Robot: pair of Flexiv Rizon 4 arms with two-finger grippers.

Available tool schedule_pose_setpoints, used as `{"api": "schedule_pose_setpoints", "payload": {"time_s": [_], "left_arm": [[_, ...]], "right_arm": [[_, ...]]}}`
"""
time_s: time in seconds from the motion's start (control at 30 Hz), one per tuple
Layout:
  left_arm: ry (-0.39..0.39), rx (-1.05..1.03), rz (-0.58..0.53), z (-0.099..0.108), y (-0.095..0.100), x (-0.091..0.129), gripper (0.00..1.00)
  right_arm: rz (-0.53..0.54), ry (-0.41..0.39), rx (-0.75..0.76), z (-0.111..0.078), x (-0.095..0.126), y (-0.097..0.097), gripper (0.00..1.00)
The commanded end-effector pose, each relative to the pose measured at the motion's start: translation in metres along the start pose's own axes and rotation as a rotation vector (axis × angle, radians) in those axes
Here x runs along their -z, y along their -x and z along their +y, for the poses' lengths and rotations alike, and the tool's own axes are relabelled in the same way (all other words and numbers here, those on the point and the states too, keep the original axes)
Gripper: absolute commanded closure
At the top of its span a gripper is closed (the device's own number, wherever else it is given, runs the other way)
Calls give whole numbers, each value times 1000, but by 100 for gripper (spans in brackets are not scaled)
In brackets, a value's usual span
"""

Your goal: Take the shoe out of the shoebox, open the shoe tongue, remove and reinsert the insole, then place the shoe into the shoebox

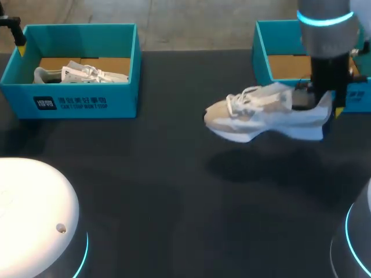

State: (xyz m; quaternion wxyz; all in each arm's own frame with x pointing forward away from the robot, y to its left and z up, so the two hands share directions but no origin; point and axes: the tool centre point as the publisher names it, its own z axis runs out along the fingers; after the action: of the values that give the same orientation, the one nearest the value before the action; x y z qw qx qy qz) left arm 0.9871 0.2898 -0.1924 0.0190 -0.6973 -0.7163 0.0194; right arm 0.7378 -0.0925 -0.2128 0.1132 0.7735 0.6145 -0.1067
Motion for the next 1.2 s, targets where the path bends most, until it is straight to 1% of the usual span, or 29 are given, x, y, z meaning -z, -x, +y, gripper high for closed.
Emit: {"api": "schedule_pose_setpoints", "payload": {"time_s": [0.03,0.2,0.3,0.37,0.4,0.9,0.97,1.1,1.2], "left_arm": [[4,0,3,-2,0,0,0],[4,0,3,-2,0,0,0],[4,0,3,-2,0,0,0],[4,0,3,-2,0,0,0],[4,0,3,-2,0,0,0],[4,0,3,-2,0,0,0],[4,0,3,-2,0,0,0],[4,0,3,-2,0,0,0],[4,0,3,-2,0,0,0]], "right_arm": [[1,16,-15,-19,-19,-18,100],[21,-13,-14,-42,-34,-41,100],[52,-23,-11,-53,-39,-49,100],[49,-29,-29,-58,-41,-55,100],[64,-32,-37,-59,-43,-59,100],[64,-32,-37,-59,-43,-59,100],[78,-23,-11,-64,-49,-74,100],[75,-42,20,-79,-66,-105,100],[84,-44,37,-92,-73,-119,100]]}}
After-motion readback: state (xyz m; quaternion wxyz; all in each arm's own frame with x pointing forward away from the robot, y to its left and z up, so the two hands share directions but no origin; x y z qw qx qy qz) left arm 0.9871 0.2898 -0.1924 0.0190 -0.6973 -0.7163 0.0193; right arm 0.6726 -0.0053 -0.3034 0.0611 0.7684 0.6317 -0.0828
